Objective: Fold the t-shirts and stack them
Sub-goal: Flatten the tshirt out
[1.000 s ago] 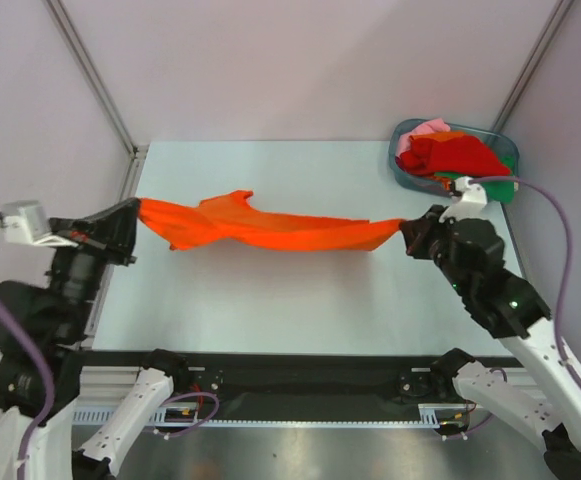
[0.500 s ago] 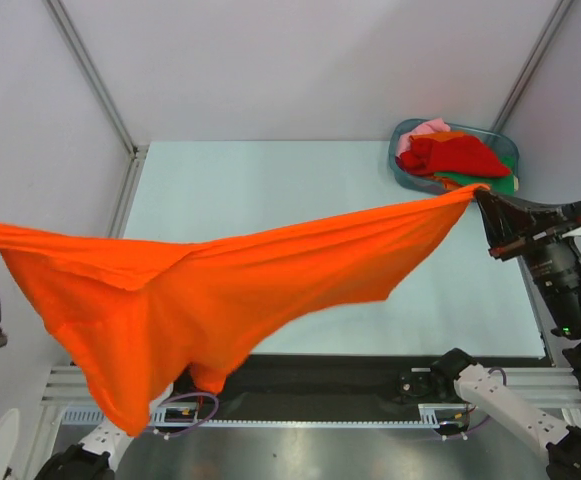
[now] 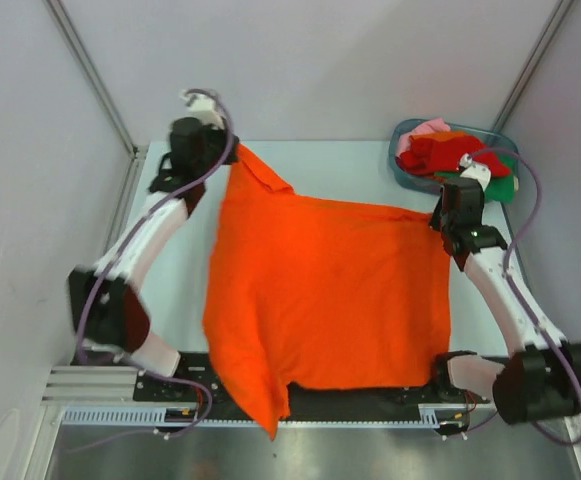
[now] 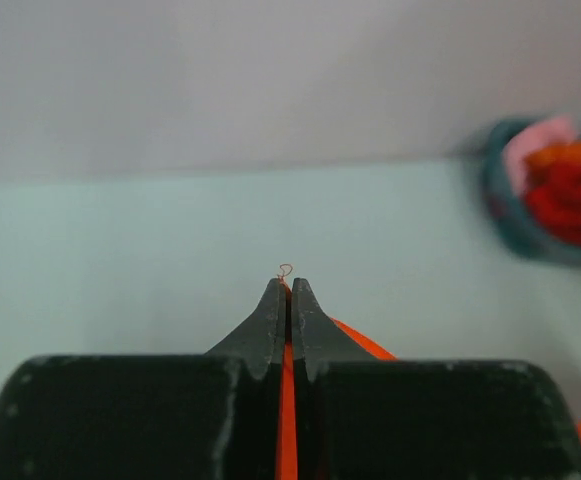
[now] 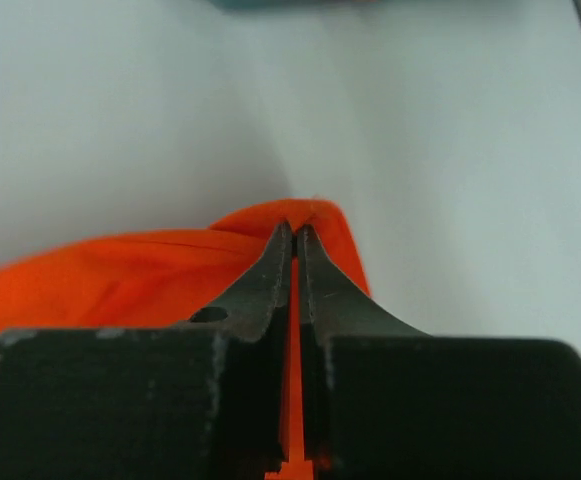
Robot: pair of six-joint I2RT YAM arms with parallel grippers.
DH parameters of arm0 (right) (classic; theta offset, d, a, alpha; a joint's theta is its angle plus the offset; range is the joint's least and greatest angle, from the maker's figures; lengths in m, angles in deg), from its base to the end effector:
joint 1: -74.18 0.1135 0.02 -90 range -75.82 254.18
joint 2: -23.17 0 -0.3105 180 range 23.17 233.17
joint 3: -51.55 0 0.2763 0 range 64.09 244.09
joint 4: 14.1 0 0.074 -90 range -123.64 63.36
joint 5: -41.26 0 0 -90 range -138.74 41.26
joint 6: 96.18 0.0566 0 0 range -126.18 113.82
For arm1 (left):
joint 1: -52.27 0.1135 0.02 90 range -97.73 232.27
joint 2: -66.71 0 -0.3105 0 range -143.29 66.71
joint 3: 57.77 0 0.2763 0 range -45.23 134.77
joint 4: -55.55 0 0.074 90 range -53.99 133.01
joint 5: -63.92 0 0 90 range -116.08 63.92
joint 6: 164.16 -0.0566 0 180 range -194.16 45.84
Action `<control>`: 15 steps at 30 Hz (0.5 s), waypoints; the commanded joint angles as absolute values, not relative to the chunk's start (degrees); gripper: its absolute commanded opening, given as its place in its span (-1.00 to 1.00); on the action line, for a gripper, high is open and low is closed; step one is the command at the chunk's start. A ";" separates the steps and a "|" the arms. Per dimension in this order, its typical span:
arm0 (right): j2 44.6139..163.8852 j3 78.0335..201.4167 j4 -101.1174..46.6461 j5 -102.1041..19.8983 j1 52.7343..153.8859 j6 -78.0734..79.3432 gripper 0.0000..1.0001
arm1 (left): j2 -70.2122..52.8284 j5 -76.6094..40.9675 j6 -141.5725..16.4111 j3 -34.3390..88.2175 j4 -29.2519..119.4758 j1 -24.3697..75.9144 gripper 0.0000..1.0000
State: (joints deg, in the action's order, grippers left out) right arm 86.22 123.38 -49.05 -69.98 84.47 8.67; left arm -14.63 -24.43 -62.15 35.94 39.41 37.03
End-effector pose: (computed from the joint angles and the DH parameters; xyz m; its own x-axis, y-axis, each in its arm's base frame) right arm 0.2655 0.0274 0.3766 -0.3801 0.1738 -0.9085 0.2595 0.9628 0.0756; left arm 0.3599 -0.0997 0.4711 -0.1225 -0.1822 -0.9756 0.2709 0.9395 -0.2095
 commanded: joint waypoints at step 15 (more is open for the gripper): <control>112.90 117.70 -23.83 -62.81 70.49 7.62 -1.00 | -53.61 -17.38 -56.15 52.59 53.91 36.28 -0.99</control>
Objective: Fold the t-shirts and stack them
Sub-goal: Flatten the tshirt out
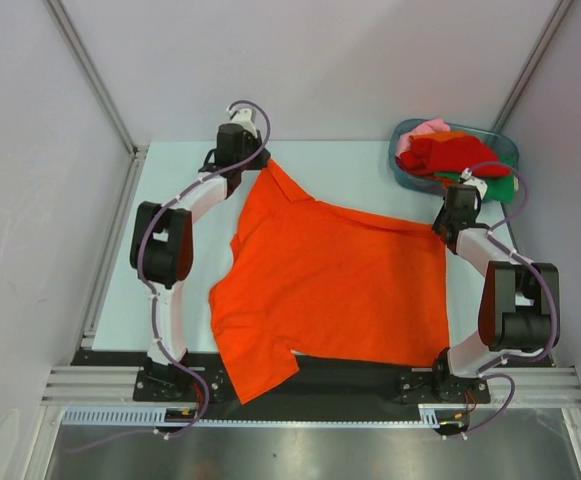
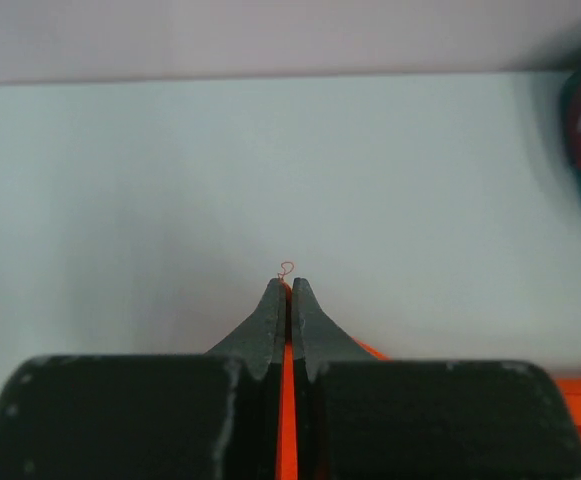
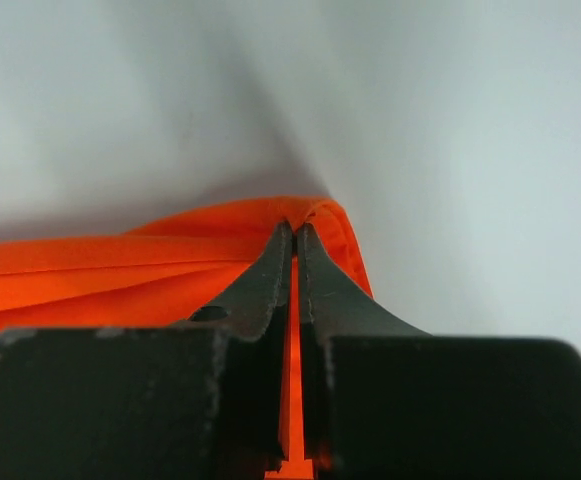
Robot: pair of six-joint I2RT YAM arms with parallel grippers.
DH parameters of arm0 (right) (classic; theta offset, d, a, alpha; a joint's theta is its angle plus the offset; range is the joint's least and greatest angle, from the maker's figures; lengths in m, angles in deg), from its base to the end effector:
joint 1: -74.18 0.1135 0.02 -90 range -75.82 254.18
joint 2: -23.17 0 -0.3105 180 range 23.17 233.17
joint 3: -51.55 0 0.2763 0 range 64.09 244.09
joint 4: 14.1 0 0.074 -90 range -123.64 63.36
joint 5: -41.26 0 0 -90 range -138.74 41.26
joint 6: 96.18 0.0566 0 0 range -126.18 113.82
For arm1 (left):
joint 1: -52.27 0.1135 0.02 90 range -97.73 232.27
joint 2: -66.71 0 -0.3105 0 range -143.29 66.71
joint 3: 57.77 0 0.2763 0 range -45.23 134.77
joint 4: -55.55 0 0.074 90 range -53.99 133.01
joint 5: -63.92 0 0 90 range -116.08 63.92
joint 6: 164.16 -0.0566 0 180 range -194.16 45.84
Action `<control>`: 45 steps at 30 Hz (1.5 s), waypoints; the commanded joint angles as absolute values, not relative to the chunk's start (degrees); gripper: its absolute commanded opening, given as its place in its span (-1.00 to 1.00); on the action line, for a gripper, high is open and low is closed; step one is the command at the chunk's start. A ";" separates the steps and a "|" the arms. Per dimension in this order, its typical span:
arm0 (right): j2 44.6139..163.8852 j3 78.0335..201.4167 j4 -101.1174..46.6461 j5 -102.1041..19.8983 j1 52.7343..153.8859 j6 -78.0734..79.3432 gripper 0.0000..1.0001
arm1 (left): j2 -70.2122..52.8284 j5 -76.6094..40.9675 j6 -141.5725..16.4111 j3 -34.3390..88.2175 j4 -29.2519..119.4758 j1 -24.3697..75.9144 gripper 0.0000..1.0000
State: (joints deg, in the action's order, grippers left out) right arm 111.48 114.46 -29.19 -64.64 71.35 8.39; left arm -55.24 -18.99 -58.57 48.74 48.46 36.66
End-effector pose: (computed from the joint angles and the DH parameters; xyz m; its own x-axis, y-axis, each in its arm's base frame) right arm 0.3569 -0.0332 0.2220 -0.5634 0.2701 -0.7808 0.4105 0.9117 0.0192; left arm 0.5479 -0.1603 0.2535 -0.4567 -0.1493 -0.8770 0.2638 0.9187 -0.2938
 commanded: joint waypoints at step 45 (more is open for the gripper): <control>113.18 130.89 -38.57 -73.36 74.00 2.52 -0.33 | -44.14 -41.46 -57.39 56.70 29.57 37.33 0.20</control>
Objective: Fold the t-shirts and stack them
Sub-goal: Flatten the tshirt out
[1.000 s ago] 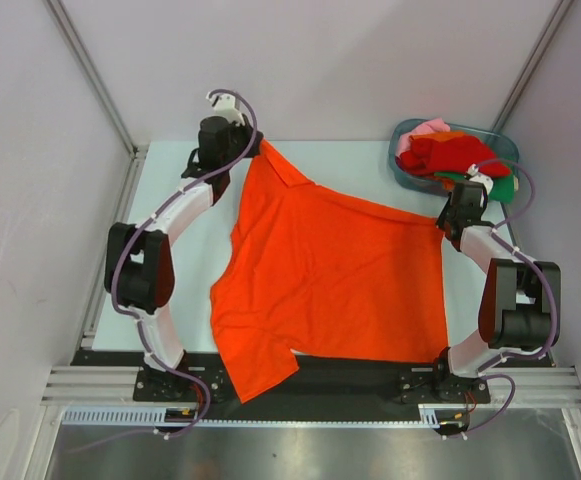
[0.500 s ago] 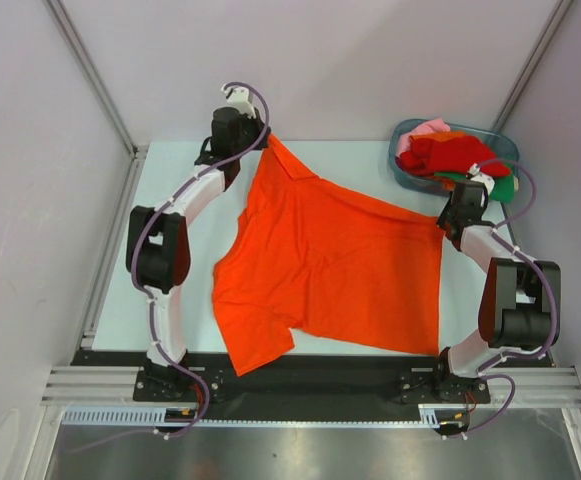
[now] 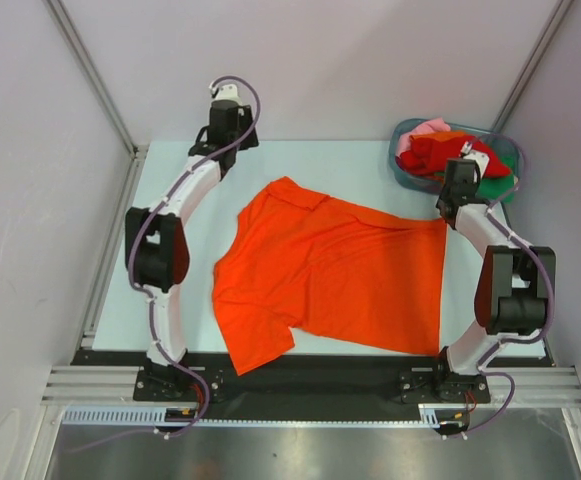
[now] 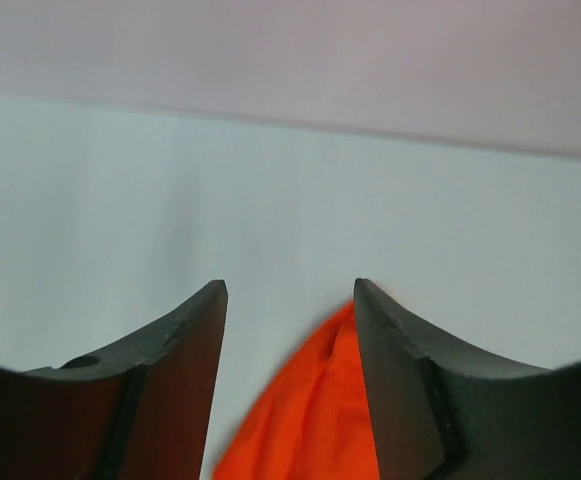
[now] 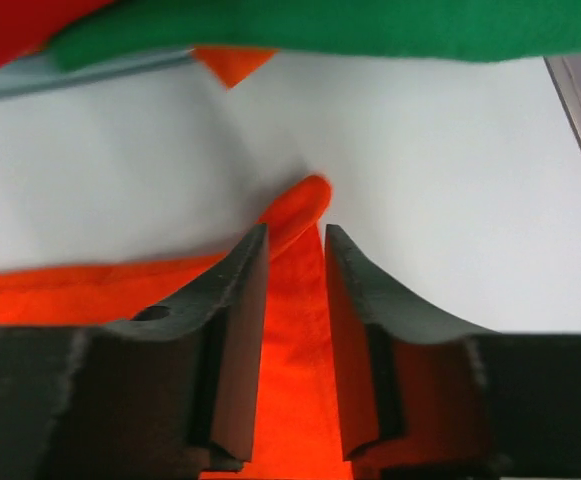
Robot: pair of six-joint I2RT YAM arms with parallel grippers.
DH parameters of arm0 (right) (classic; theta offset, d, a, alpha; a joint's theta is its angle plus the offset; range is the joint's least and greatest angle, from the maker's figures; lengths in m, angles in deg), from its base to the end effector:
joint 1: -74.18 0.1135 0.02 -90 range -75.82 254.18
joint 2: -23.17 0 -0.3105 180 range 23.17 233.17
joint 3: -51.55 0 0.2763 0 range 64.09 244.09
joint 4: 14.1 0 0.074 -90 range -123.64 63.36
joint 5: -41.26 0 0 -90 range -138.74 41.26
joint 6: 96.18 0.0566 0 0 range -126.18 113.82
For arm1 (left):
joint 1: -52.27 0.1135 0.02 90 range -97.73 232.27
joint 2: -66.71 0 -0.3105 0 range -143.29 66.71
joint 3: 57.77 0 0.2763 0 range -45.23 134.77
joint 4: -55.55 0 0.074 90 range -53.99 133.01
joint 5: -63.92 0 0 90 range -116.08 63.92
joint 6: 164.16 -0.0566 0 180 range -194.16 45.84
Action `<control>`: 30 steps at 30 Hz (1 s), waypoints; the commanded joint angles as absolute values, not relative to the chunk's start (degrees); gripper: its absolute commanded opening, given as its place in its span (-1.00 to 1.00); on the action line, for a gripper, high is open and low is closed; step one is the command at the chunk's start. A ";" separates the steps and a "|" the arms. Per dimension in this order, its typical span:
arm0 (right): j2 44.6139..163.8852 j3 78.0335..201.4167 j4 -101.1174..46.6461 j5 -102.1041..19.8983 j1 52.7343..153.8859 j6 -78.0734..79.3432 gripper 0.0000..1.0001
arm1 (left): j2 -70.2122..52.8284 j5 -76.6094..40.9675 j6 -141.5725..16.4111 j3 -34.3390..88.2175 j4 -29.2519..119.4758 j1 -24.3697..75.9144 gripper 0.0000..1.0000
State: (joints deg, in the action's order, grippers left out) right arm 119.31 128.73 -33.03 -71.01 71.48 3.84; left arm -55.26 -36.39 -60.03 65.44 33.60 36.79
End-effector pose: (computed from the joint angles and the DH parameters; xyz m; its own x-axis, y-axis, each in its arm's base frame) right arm 0.4128 -0.0409 0.2548 -0.5445 0.1869 -0.8176 0.4439 0.8914 -0.0919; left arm 0.5635 -0.1456 0.3370 -0.3552 -0.1508 -0.9225 0.0150 0.9858 -0.1670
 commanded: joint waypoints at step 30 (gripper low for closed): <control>81.41 115.86 -46.95 -22.00 86.02 15.62 -0.09 | -21.43 -18.97 -26.08 -5.51 32.11 49.37 -0.17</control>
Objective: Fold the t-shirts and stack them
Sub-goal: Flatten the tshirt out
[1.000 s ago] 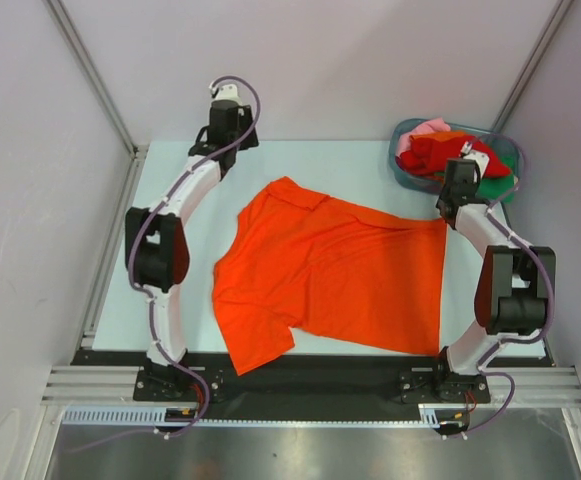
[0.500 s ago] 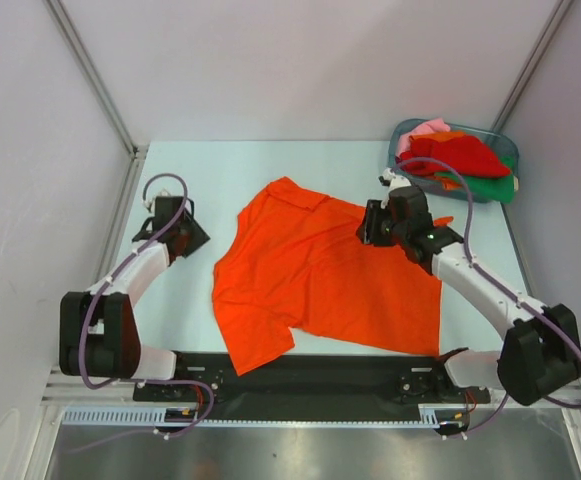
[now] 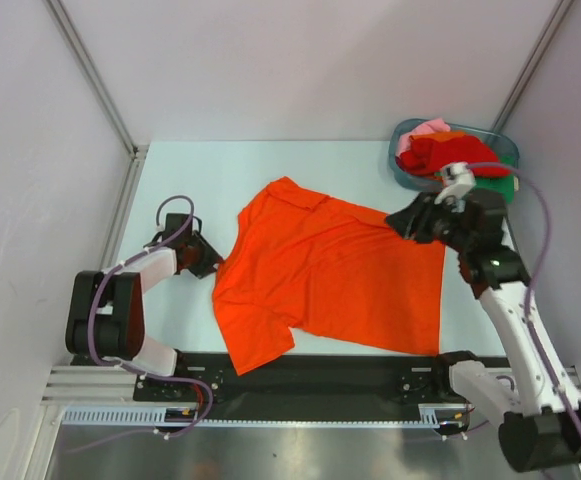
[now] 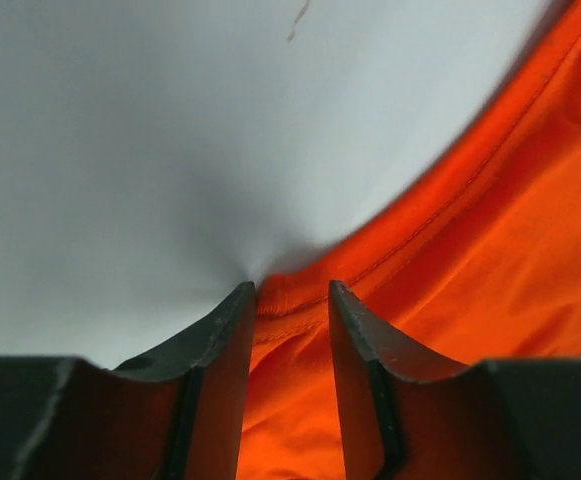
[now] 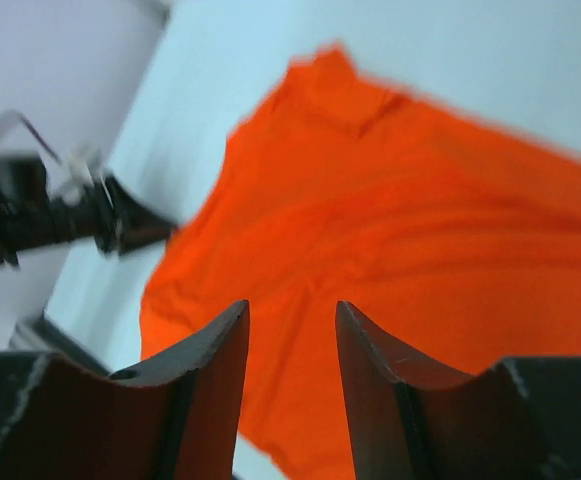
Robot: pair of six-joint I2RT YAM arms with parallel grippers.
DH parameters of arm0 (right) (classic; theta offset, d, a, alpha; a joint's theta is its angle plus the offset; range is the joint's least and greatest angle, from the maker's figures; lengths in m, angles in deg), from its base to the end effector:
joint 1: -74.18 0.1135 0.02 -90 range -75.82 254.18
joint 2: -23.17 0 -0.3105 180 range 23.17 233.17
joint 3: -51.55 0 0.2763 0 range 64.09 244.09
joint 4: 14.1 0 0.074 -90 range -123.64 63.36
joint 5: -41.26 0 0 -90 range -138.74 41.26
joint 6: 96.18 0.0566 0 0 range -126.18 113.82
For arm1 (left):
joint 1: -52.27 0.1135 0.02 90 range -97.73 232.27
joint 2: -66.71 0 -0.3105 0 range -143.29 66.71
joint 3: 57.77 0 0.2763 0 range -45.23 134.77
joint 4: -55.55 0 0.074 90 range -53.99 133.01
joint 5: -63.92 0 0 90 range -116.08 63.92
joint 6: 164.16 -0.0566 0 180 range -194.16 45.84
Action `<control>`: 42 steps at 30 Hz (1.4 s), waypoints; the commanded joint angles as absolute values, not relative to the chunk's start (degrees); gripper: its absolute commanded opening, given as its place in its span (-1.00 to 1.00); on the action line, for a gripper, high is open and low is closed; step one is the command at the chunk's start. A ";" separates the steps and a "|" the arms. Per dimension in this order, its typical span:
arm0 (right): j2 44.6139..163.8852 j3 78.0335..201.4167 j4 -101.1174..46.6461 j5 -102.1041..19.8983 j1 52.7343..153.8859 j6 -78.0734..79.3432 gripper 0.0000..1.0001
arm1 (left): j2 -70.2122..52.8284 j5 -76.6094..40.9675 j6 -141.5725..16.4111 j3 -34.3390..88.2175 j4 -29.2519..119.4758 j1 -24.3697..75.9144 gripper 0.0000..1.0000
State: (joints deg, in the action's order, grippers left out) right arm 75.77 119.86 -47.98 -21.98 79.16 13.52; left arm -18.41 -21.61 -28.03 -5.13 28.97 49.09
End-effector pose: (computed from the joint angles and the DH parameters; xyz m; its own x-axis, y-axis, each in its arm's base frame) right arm 0.2127 0.0441 0.3961 -0.4623 0.2619 -0.8472 -0.3695 0.8116 0.4525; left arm 0.2930 -0.0207 0.1626 -0.6622 -0.6830 -0.3081 -0.5513 0.7226 -0.4170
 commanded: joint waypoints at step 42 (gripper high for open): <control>113.35 126.24 -38.24 -29.76 92.74 12.54 0.03 | -45.86 -20.18 -52.45 35.44 21.04 49.03 0.15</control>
State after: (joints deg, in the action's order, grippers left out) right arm 117.30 127.44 -38.30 -32.45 94.22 14.70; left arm -43.70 -20.39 -47.24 29.36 23.33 50.88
